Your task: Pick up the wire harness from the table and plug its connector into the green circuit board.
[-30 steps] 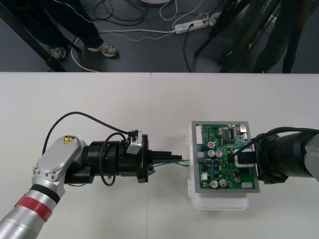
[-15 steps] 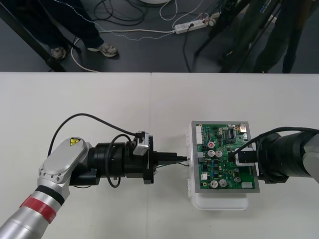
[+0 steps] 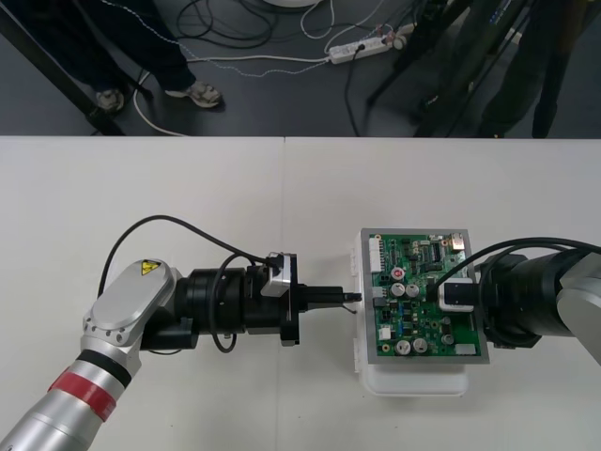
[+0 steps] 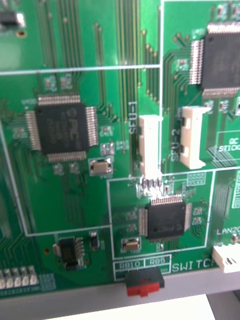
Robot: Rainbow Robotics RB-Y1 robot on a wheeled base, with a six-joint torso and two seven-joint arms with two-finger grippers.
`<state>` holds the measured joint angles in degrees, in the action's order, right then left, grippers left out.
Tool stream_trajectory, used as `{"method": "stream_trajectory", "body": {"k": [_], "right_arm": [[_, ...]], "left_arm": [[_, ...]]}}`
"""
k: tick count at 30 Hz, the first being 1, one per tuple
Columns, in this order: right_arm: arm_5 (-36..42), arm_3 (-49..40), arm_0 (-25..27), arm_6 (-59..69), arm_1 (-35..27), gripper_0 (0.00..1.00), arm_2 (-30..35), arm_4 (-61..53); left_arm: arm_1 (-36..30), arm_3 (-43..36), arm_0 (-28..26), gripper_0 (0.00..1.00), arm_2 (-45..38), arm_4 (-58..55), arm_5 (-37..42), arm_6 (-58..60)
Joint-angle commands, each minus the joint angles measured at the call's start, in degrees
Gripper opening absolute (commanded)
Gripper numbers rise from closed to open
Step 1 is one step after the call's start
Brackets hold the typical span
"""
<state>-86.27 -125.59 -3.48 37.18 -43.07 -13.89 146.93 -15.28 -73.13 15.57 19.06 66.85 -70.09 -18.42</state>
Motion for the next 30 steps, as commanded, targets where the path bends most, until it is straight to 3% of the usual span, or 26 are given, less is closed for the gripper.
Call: {"method": "stream_trajectory", "body": {"k": [1,30], "right_arm": [[-0.66,-1.41,-0.65,1.49,1.15,1.0,-0.7,0.9],[-0.13,-1.41,-1.79,-1.24,2.64,1.0,-1.84,0.82]], "left_arm": [[1.83,-0.43,2.36,0.0,1.33,0.39,2.24,-5.39],[2.44,-0.43,2.45,0.0,3.0,0.48,2.51,-6.45]]}}
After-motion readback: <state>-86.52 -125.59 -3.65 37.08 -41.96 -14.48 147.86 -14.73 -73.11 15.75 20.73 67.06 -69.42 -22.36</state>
